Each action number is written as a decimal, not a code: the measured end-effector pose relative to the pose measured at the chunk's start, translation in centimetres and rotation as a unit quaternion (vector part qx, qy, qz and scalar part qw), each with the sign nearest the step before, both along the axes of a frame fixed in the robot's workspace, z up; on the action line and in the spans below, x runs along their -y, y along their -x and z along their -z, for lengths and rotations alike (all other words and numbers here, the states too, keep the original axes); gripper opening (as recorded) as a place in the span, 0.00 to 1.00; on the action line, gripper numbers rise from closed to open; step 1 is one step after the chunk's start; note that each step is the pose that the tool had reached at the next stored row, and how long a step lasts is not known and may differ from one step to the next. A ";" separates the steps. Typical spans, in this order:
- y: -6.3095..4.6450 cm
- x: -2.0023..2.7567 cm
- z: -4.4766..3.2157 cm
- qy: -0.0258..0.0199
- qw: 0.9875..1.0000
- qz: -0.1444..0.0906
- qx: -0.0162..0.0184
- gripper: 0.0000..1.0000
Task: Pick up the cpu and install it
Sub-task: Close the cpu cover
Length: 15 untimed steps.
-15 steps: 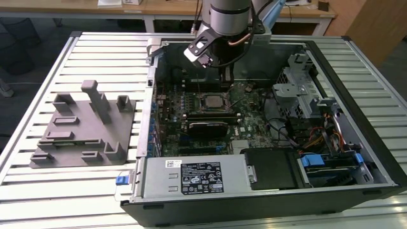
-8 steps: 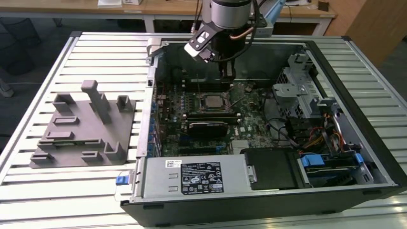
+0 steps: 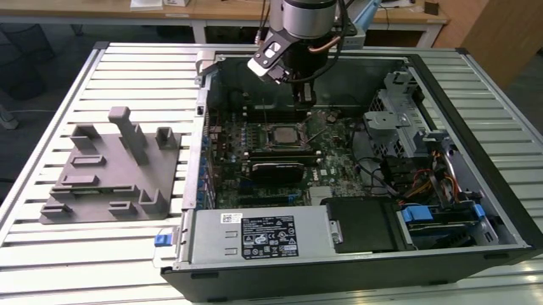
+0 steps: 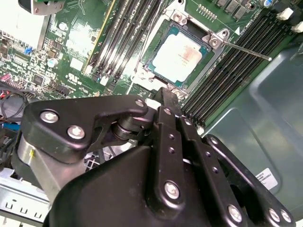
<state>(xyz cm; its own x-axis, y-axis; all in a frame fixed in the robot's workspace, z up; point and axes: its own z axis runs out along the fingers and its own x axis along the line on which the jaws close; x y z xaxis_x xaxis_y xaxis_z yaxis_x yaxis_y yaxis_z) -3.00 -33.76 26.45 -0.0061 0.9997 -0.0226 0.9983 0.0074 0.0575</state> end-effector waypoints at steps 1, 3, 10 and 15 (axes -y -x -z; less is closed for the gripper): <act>0.0 0.00 0.00 0.000 1.000 0.000 0.000 0.11; 0.0 0.00 0.00 0.000 1.000 0.000 0.000 0.11; -0.9 0.00 0.00 -0.002 1.000 0.000 -0.002 0.11; -2.2 0.00 -0.01 -0.002 1.000 -0.001 -0.007 0.11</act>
<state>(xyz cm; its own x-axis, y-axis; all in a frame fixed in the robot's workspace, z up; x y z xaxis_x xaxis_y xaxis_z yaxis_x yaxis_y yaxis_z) -0.79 -33.77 26.46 -0.0076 0.9998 -0.0175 0.9990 0.0084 0.0443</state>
